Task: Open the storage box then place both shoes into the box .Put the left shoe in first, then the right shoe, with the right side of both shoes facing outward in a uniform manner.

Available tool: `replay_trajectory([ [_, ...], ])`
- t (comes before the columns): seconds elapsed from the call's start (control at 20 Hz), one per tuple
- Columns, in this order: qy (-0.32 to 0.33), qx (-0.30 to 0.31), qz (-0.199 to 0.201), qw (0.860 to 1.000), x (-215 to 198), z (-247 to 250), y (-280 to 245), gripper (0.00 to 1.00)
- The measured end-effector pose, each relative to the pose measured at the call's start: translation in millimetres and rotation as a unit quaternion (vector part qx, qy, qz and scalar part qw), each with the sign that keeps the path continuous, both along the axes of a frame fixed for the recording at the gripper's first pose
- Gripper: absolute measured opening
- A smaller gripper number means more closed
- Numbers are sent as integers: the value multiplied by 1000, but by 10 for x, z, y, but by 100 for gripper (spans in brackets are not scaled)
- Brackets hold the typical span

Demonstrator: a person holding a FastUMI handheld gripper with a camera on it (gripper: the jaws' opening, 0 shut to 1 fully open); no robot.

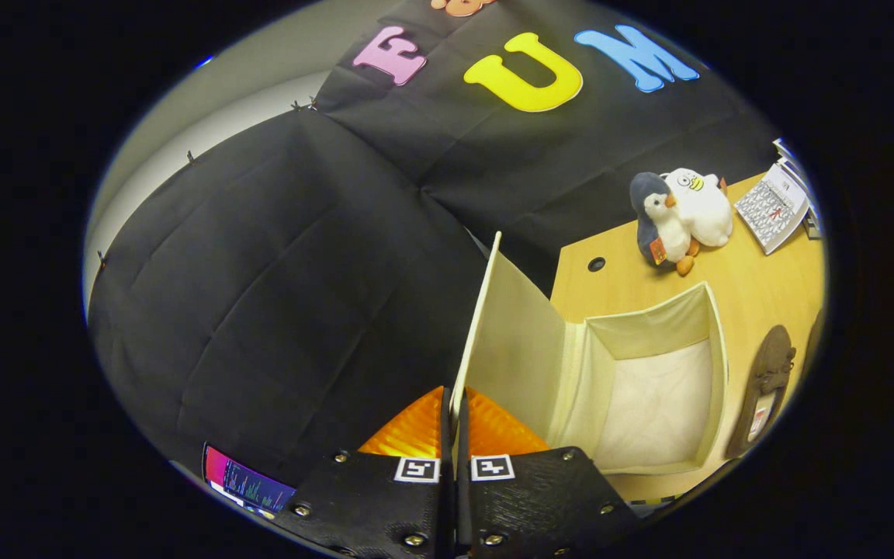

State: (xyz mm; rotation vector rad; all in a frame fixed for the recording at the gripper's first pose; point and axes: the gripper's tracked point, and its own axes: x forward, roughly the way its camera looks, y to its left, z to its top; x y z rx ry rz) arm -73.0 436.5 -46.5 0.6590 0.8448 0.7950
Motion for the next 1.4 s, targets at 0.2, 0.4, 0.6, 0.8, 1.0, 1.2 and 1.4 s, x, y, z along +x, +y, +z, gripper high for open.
replay_trajectory([
  [0.2,-34,-12,16,999,-9,58,215,8],
  [0.4,-95,-13,13,995,17,240,259,44],
  [0.6,-134,-22,-1,991,95,292,138,94],
  [0.8,-154,-46,-21,987,227,256,-176,94],
  [1.0,-198,-110,-53,972,374,191,-678,98],
  [1.2,-204,-142,-77,965,458,134,-1130,98],
  [1.4,-193,-167,-108,961,549,30,-1584,98],
])
